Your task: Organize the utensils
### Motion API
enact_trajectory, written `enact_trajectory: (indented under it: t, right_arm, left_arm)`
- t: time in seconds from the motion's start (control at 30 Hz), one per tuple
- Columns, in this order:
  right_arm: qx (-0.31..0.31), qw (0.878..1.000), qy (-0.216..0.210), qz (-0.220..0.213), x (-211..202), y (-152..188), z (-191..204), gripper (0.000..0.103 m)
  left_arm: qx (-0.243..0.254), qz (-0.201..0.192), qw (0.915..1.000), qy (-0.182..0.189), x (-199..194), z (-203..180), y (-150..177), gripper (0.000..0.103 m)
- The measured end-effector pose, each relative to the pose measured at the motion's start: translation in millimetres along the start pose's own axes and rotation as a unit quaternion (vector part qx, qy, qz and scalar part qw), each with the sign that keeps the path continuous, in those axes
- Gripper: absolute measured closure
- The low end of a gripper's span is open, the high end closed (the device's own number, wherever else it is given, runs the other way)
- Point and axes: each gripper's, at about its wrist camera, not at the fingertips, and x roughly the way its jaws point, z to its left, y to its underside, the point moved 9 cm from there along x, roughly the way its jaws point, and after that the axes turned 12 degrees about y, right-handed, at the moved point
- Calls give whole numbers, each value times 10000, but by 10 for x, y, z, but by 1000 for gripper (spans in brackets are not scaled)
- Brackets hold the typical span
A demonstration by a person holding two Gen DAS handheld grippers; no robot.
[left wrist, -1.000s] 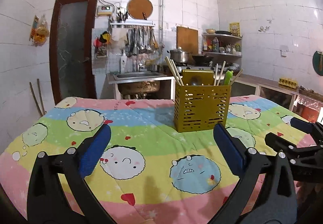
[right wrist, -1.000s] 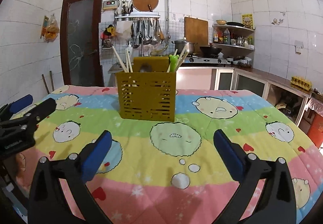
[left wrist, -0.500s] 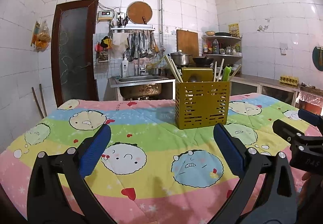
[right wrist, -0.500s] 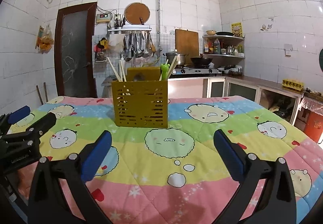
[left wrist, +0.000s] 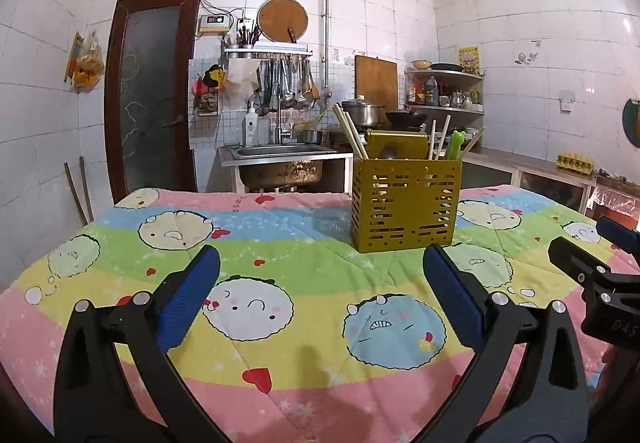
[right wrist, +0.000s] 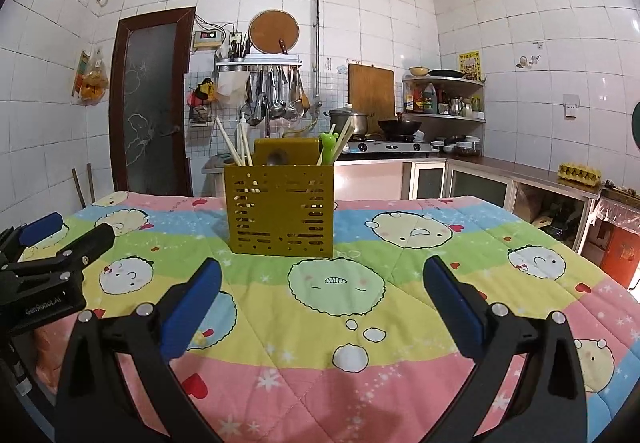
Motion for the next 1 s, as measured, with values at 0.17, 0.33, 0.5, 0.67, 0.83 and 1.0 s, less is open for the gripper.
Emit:
enact_trajectory:
  t: [0.17, 0.33, 0.5, 0.67, 0.83, 1.0]
  right_arm:
    - [11, 10000, 0, 1, 0, -2, 0, 4]
    - [0, 10000, 2, 4, -2, 3, 2, 4]
    - [8, 10000, 4, -3, 1, -1, -6, 4]
    - [8, 10000, 6, 2, 1, 1, -9, 4]
    - [1, 10000, 4, -5, 1, 0, -9, 4]
    - [9, 10000, 10, 2, 3, 1, -12, 4]
  left_arm:
    - [10, -25, 10000, 6, -16, -15, 3, 5]
    - [14, -13, 10000, 14, -19, -18, 6, 5]
    - [37, -26, 10000, 4, -26, -29, -2, 5]
    - [92, -54, 9999, 26, -30, -70, 0, 5]
    - [93, -57, 9999, 32, -29, -74, 4, 5]
    - [106, -90, 9999, 43, -37, -79, -3, 5]
